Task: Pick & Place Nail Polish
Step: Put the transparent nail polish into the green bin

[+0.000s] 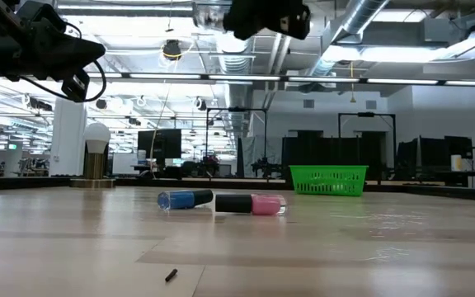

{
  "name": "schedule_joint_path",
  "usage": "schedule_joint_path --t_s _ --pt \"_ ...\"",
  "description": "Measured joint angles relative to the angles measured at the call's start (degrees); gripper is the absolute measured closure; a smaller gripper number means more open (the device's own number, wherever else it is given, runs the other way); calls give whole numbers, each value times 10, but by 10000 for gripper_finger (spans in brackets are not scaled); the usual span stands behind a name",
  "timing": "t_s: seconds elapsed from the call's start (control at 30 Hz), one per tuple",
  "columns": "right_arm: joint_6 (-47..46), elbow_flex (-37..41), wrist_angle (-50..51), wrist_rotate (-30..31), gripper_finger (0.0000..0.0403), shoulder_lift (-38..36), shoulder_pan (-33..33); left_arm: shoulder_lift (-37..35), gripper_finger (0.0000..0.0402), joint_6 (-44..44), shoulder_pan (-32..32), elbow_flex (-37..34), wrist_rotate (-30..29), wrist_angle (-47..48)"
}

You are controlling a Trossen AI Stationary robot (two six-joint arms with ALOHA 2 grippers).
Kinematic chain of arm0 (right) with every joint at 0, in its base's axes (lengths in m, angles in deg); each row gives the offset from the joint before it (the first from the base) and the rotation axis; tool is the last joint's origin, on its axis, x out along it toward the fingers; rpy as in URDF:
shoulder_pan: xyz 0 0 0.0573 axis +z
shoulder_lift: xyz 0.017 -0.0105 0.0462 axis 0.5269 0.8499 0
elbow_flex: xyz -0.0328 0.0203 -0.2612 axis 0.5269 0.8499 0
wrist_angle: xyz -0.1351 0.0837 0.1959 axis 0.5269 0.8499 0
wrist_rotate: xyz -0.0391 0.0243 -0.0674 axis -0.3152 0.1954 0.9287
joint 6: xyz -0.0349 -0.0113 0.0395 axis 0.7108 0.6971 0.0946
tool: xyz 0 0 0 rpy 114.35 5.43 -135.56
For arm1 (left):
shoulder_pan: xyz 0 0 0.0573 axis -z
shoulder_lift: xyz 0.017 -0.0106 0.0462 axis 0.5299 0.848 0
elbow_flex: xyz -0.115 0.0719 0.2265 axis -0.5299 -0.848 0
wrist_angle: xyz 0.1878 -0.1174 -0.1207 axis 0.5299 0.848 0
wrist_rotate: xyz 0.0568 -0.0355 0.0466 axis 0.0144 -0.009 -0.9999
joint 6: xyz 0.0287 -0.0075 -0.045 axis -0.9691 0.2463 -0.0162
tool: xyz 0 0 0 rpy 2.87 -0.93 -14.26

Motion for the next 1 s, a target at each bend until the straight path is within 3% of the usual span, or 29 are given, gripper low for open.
schedule_joint_path --t_s 0.13,0.43,1.0 --pt "-45 0 49 54 359 -43 -49 0 393 0 0 0 0 0" --pt "-64 0 170 96 359 -95 -171 0 393 0 0 0 0 0" --pt "30 0 224 119 358 -95 -406 0 393 0 0 0 0 0"
